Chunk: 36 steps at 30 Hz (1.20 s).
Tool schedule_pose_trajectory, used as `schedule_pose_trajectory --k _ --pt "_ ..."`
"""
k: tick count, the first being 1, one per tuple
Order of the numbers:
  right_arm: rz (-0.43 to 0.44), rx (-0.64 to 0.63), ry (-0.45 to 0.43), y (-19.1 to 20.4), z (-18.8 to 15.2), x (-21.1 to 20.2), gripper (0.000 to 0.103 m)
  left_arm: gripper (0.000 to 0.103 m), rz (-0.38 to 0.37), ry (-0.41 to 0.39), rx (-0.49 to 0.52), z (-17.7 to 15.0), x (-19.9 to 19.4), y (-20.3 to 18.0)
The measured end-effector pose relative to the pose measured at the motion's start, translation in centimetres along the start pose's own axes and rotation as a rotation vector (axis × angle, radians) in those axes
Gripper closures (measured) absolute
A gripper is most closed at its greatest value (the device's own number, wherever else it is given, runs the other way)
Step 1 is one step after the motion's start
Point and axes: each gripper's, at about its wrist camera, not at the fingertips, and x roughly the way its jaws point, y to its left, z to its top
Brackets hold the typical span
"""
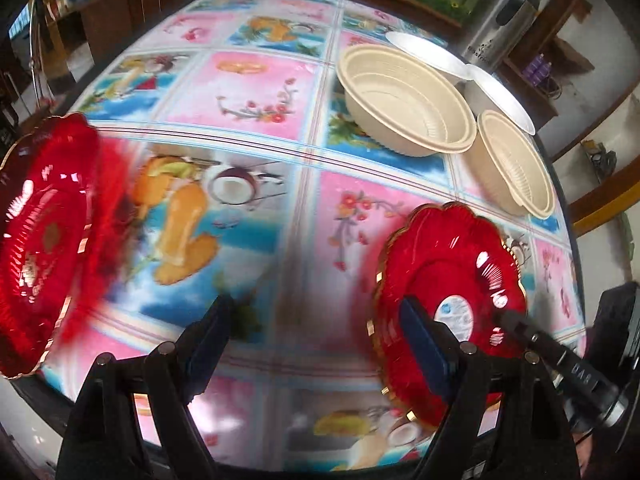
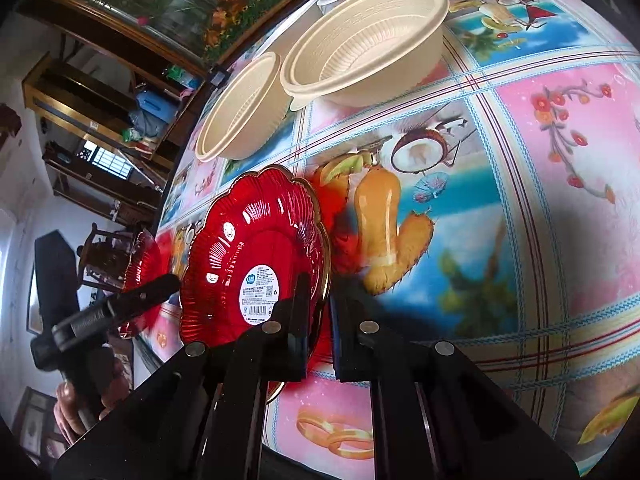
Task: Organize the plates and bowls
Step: 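Carry the sticker plate with the right tool onto the stack held by the left tool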
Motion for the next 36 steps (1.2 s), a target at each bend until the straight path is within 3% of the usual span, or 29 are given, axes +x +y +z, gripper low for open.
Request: schedule_pose_trajectory --k 8,10,12,13,15,17,19,29,36 --pt "0.023 0.02 0.005 -0.7 0.2 -0.4 0.095 0.021 0.012 0.033 0.044 -0.2 1.7 -1.9" --pt "0.041 0.041 0.01 -1.0 0.3 -0.3 0.095 0.026 0.008 0.023 0.059 -0.4 1.8 -2.1" --pt "0.046 0.04 0.009 -1.1 0.3 -0.4 0.095 0.047 0.019 0.005 0.085 -0.7 1.7 -2.3" --pt "0.045 0.039 0.008 -1.0 0.3 -0.4 0.095 0.052 0.023 -0.005 0.1 -0.8 1.7 -2.4" --pt "0.045 0.051 -0.002 -0.9 0.2 -0.2 0.095 0.07 -0.023 -0.01 0.102 -0.9 1.7 -2.3" --pt "0.048 0.057 -0.012 -1.0 0.1 -0.2 0.095 0.083 -0.067 -0.019 0.113 -1.3 1.6 -2.3" --pt "0.038 0.054 -0.028 -1.0 0.0 -0.4 0.095 0.09 -0.063 -0.034 0.152 -1.9 1.2 -2.8" --pt "-0.006 -0.02 -0.098 1.3 -0.6 -1.0 0.096 0.092 -0.084 -0.091 0.195 -2.1 -1.3 -2.1" --pt "0.025 -0.157 -0.092 7.9 0.7 0.0 0.096 0.092 -0.02 -0.224 0.154 -1.8 -7.1 1.6"
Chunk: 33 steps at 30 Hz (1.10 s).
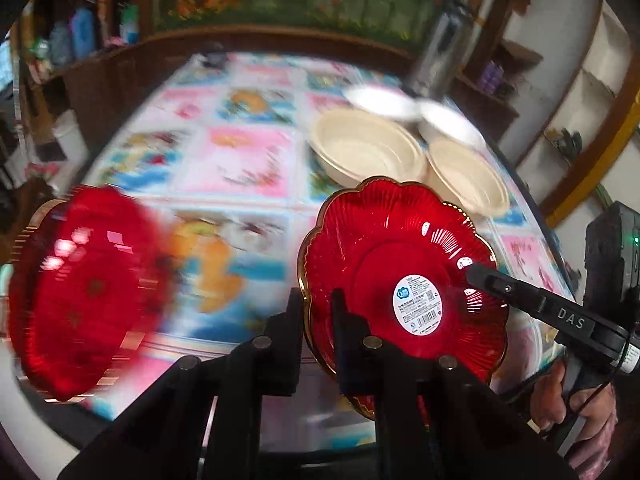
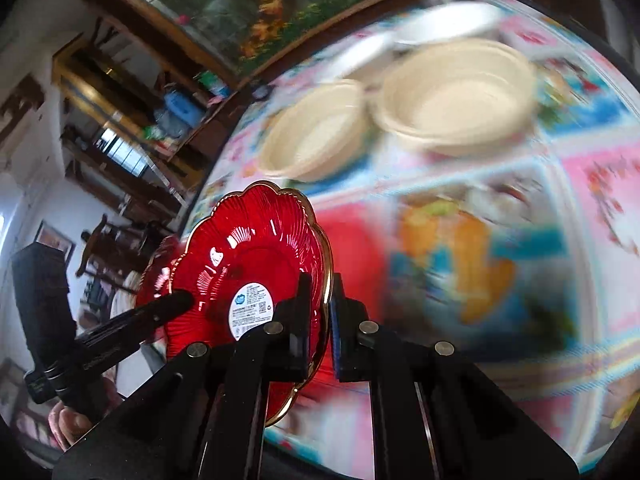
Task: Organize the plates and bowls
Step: 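Carry the sticker plate with the right tool onto the stack held by the left tool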
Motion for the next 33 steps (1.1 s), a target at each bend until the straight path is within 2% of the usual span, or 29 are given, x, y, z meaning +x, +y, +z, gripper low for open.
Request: schedule_pose_trajectory --k 5,10,12,18,27,33 --pt "0.061 -0.118 0.046 6.8 1.6 3.7 0.096 0.092 0.096 -0.069 -0.088 0.3 -3.7 5.4" --pt "0.121 -0.21 0.094 12.9 1.9 7.9 0.095 0.092 0.195 -0.102 -0.168 0.1 -5.9 10.6" --pt "0.132 -0.237 0.118 15.0 1.7 9.9 0.095 0.092 0.237 -0.102 -0.188 0.0 -6.2 12.5" --pt "0.118 -0.295 0.175 20.0 1.2 15.2 0.095 0.091 0.29 -0.084 -0.266 0.0 -5.1 17.1" --pt "0.054 -0.326 0.237 21.8 0.3 20.3 0.094 0.089 0.345 -0.032 -0.306 -0.8 -3.3 20.8" --pt "-0.033 -0.396 0.261 23.1 -0.4 21.8 0.093 0.089 0.386 -0.006 -0.274 -0.8 -2.7 21.0"
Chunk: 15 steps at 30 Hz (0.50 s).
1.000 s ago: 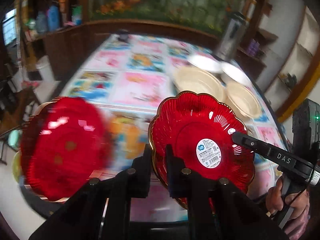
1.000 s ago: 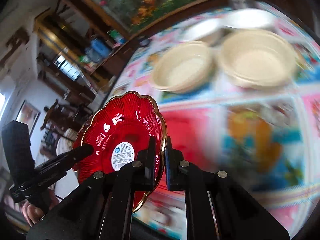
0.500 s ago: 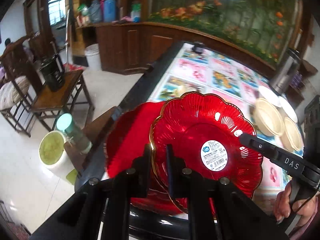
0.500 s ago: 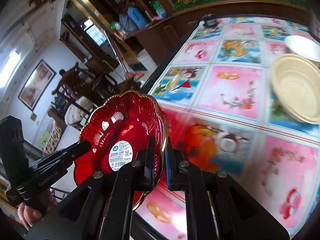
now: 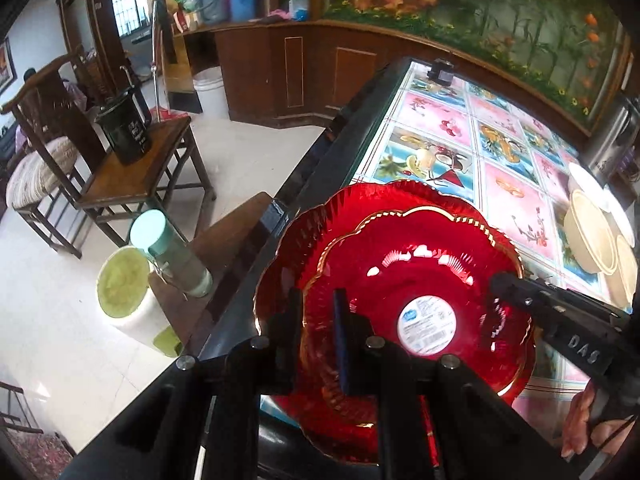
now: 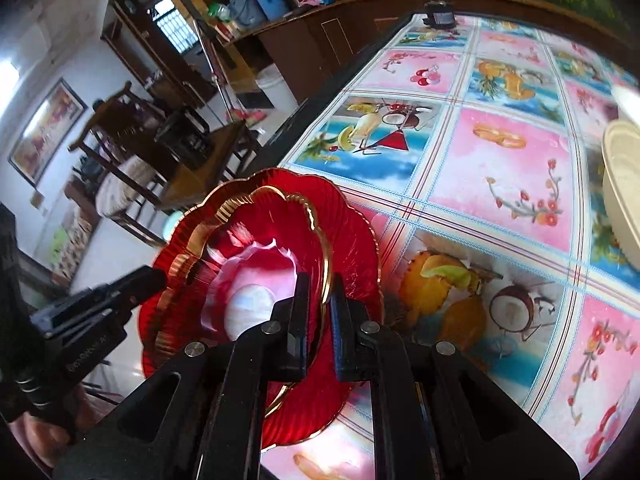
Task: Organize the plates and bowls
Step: 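Carry the sticker plate with the right tool onto the stack held by the left tool, then open the right tool to release the plate onto the stack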
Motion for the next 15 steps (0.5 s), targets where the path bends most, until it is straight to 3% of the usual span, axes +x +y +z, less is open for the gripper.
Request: schedule_pose_trajectory --k 3,9,12,15 --pt "-0.036 -0.034 0.016 0.6 0.2 0.7 0.093 0.089 0.032 -0.016 0.029 0.0 -0.2 -0.4" --pt "-0.175 -0.153 0.046 2.0 0.5 1.1 0.093 0.089 0.014 -0.016 -0.009 -0.1 -0.4 0.6" --pt "-0.243 -0.213 -0.034 2.6 0.7 -0.6 0.092 0.089 0.021 -0.021 -0.023 -0.3 -0.7 0.7" --pt "-0.244 -0.255 -0.133 2.8 0.7 -2.9 0.092 0.089 0.032 -0.049 -0.02 -0.5 -1.3 0.4"
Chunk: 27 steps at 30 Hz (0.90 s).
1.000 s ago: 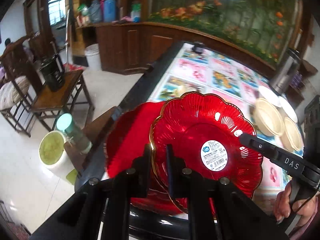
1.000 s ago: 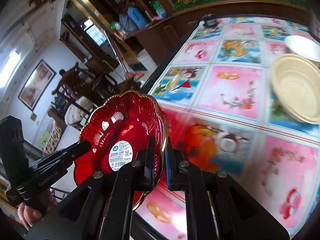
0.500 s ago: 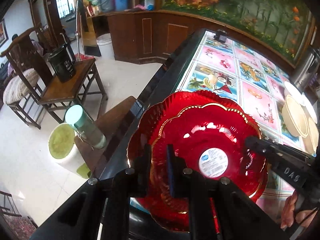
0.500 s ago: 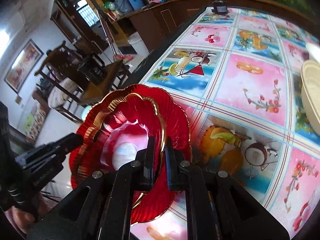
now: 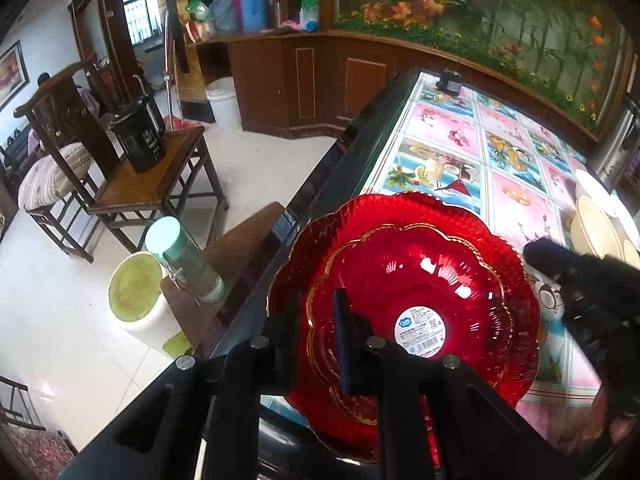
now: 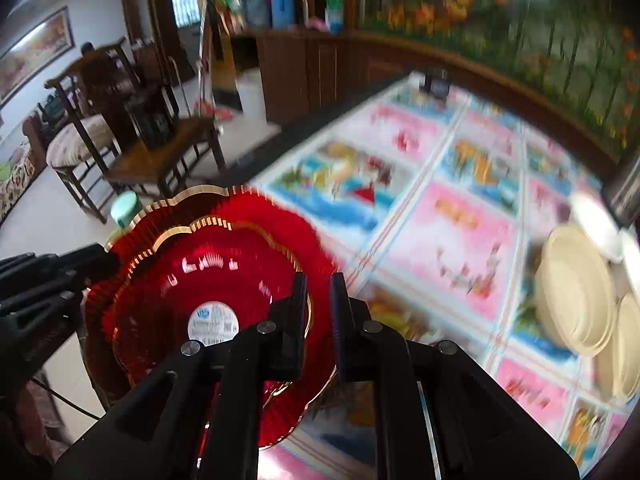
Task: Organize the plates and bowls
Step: 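Open the right tool to release the plate onto the stack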
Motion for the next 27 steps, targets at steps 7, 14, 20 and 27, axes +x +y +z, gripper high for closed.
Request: schedule_pose_trajectory --k 7,14,20,27 --pt "0.112 0.132 -0.169 -4.5 -2.5 -3.7 0.083 0.089 0.035 -0.112 0.045 -0.6 -2.6 -2.5" --pt "0.102 0.232 -0.168 -8.3 -5.8 -5.0 0.083 0.052 0.037 -0.215 0.123 -1.1 -5.6 -6.4" --pt "0.072 0.275 -0.194 -11.0 -7.9 -7.2 0.083 0.048 0.011 -0.252 0.183 -1.7 -7.3 -9.8" --pt "0.053 0.34 -0.235 -14.5 -10.2 -10.0 0.083 0.044 -0.002 -0.283 0.236 -2.4 -9.0 -13.3"
